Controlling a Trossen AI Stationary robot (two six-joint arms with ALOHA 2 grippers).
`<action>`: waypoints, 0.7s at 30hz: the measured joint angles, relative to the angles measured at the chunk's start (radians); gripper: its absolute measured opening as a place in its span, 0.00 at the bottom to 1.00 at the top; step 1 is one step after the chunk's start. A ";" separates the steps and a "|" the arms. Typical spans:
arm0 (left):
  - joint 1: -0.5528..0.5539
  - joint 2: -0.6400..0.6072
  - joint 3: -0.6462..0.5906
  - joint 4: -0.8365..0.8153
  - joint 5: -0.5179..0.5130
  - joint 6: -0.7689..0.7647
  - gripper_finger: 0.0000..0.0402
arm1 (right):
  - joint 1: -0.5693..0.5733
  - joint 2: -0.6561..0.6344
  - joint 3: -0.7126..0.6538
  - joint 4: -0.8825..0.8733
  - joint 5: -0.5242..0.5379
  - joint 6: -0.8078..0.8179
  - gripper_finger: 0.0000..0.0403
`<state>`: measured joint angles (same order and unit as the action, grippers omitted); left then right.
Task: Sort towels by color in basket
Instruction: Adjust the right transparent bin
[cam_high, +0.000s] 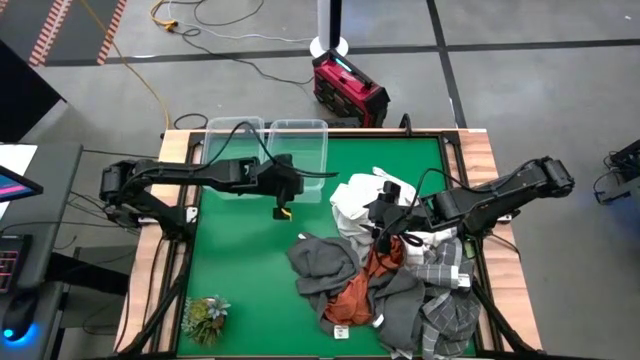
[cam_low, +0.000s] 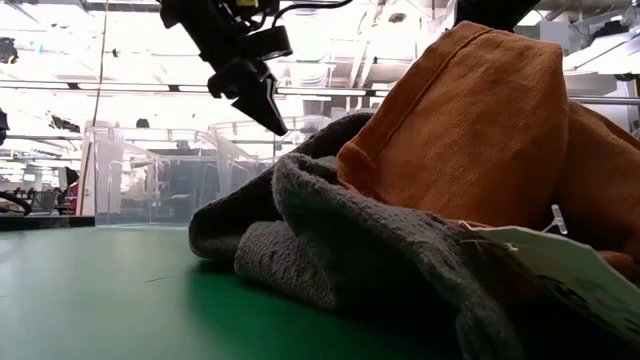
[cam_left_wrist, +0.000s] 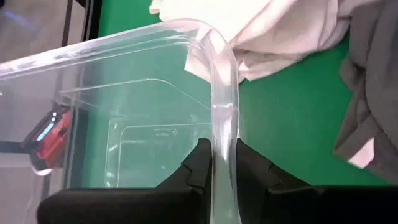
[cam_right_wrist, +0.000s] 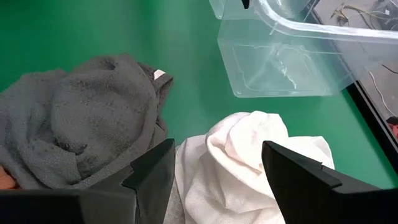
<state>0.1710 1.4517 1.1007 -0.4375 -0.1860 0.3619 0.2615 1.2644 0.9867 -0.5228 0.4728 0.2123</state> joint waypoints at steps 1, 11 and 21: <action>0.000 0.000 0.000 0.007 0.000 -0.016 0.10 | 0.000 0.000 0.000 0.000 0.000 0.000 0.67; 0.000 0.000 0.000 0.029 -0.015 -0.121 0.10 | 0.000 0.000 0.000 0.009 0.000 -0.007 0.67; 0.000 0.000 0.000 0.057 -0.054 -0.140 0.14 | 0.001 0.000 0.000 0.008 0.000 -0.025 0.67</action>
<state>0.1707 1.4513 1.1007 -0.3804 -0.2399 0.2219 0.2623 1.2644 0.9867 -0.5148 0.4728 0.1875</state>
